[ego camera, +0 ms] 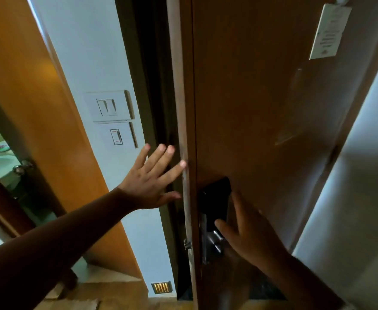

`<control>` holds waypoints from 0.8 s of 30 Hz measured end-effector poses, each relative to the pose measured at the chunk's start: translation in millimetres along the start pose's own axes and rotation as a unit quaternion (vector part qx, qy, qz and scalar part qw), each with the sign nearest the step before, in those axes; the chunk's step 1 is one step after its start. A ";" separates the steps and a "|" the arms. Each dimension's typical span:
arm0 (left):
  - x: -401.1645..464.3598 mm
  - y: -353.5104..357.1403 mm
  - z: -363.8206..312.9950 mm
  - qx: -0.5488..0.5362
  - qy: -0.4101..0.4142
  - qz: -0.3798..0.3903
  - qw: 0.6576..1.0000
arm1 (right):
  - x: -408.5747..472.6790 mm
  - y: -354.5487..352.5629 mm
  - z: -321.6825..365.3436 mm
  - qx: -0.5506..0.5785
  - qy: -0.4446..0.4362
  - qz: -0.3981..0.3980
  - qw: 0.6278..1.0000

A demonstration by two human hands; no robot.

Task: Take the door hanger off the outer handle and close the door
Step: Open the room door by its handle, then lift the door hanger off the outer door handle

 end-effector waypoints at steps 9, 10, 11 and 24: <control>23.7 25.9 -59.3 -0.114 0.006 0.052 0.992 | -63.9 -83.8 90.6 0.159 -0.038 -0.247 0.955; 29.4 28.1 -73.5 -0.139 0.011 0.048 0.989 | -71.0 -83.2 91.3 0.169 -0.025 -0.258 0.951; 33.8 30.7 -85.8 -0.162 0.017 0.047 0.985 | -77.2 -84.7 90.9 0.173 -0.015 -0.278 0.945; 79.6 69.7 -238.5 -0.295 0.270 0.102 0.911 | -146.4 -116.9 71.1 0.170 0.065 -0.402 0.897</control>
Point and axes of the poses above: each hand's wrist, its own x-axis towards the middle knuckle, its own y-axis out of the palm, z = x × y, the point moved 6 cm from there along x, towards the middle knuckle, and after that the axes turned 7 degrees about z, right-handed, at the moved point
